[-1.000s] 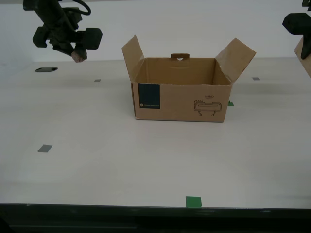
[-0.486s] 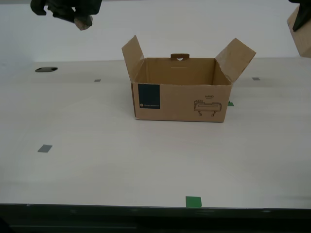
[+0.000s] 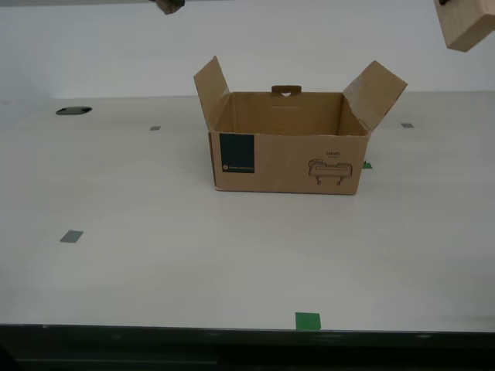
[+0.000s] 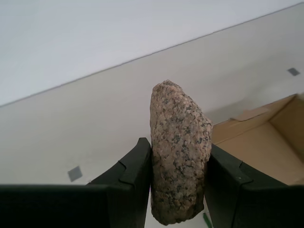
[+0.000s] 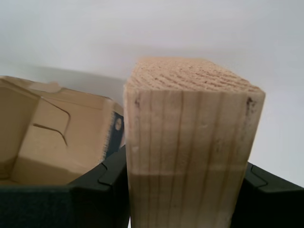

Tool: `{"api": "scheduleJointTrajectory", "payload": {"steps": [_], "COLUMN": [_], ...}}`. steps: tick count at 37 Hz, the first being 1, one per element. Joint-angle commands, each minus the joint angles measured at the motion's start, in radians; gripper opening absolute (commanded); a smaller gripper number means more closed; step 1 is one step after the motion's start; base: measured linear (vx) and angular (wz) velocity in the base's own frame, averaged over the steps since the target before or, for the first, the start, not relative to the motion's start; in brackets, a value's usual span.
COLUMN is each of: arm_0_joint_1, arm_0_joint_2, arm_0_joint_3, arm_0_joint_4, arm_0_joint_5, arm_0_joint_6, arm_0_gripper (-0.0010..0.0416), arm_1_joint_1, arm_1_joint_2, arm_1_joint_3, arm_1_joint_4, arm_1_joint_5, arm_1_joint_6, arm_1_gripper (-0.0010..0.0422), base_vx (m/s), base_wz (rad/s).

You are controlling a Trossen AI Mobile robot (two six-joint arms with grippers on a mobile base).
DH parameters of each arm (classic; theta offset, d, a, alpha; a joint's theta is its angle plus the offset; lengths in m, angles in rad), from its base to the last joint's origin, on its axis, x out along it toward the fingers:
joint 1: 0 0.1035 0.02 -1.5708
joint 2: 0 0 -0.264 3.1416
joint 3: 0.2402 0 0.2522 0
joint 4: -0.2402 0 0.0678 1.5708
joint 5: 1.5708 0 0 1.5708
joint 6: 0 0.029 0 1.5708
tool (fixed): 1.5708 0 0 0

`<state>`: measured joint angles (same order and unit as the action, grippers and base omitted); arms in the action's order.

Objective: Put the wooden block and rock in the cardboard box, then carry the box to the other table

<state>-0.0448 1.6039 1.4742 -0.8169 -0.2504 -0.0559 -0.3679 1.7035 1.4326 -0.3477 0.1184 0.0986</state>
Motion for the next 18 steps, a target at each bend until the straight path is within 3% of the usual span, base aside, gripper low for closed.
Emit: {"api": "scheduleJointTrajectory", "payload": {"steps": [1, 9, 18], "arm_0_joint_1": [0.029, 0.098, 0.182], "arm_0_joint_2": [-0.001, -0.001, -0.001], "arm_0_joint_3": [0.027, 0.089, 0.147], "arm_0_joint_4": [0.001, 0.001, 0.005], "arm_0_joint_5": [-0.008, -0.022, -0.022], "arm_0_joint_6": [0.005, 0.017, 0.021], "arm_0_gripper": [-0.0001, -0.0001, -0.0001], "arm_1_joint_1": [-0.037, -0.105, -0.165], "arm_1_joint_2": [-0.002, -0.002, -0.002], "arm_1_joint_3": [0.015, 0.024, 0.024], "arm_1_joint_4": [0.005, 0.010, 0.017], "arm_1_joint_5": [0.006, 0.006, 0.007], "arm_1_joint_6": [0.007, 0.015, 0.122], "arm_1_gripper": [-0.0001, -0.0001, -0.0001], "base_vx": [0.000, 0.000, 0.000], "base_wz": [0.000, 0.000, 0.000]}}
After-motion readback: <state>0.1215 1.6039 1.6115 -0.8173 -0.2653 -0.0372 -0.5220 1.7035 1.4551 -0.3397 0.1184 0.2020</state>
